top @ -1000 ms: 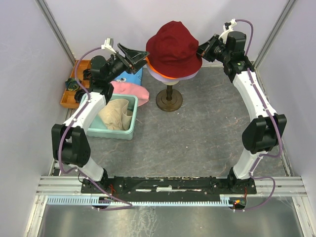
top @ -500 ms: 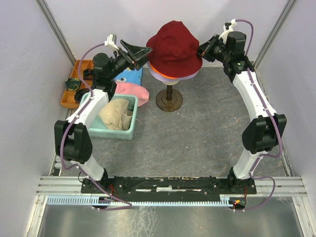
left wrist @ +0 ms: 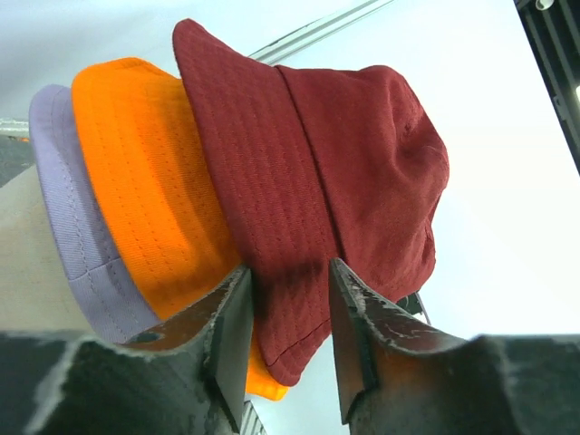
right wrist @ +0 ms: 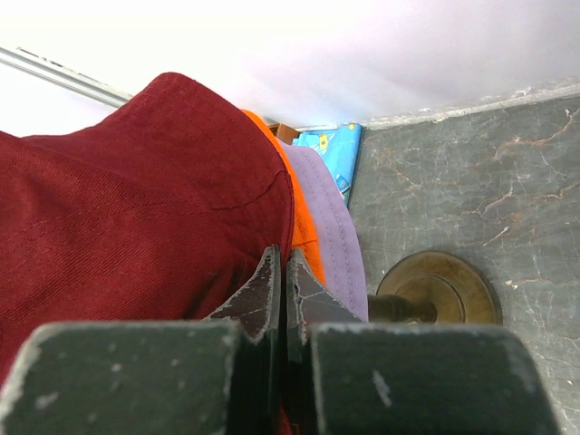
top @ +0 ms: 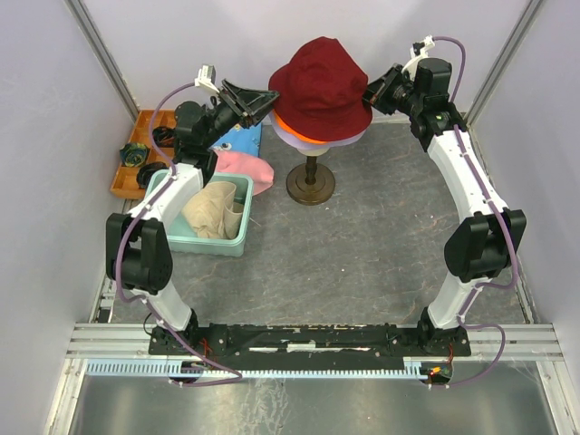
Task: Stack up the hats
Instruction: Stack the hat on the hat.
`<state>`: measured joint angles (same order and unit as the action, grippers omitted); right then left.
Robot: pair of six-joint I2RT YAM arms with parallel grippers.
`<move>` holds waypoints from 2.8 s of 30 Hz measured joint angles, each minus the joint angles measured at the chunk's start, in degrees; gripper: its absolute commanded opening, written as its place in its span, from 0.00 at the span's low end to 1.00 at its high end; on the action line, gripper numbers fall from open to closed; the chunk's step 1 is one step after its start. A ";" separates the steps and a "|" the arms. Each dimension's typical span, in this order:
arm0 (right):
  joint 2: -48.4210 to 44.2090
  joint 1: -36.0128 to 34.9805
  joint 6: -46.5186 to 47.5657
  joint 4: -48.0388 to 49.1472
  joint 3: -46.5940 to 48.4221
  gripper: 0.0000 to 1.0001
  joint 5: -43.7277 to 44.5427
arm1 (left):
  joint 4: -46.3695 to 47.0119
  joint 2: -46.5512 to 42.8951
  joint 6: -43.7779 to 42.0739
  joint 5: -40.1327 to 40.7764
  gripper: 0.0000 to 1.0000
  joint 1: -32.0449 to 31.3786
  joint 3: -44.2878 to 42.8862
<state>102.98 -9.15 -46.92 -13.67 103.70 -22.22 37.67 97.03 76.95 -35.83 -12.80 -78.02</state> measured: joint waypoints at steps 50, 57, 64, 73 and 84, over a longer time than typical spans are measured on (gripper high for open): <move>4.63 9.31 -52.46 53.77 -20.87 0.20 -21.24 | 18.47 5.35 4.42 1.20 0.03 0.57 5.95; 7.13 10.82 -66.62 69.81 -21.84 0.35 -19.80 | 16.65 7.58 4.42 -0.39 0.03 0.81 2.40; 6.21 11.04 -66.77 70.99 -24.20 0.32 -21.35 | 15.63 8.20 4.39 -0.74 0.03 0.81 1.57; 5.44 12.17 -65.29 69.37 -25.83 0.30 -23.08 | 17.38 7.78 4.37 -0.13 0.03 0.81 4.74; 3.23 12.52 -62.77 66.42 -25.83 0.27 -24.61 | 19.98 7.21 4.33 2.71 0.03 -0.33 7.82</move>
<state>106.21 3.38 -109.69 52.75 77.87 -46.83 57.65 104.25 81.28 -33.12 -13.13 -70.19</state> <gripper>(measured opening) 0.273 0.054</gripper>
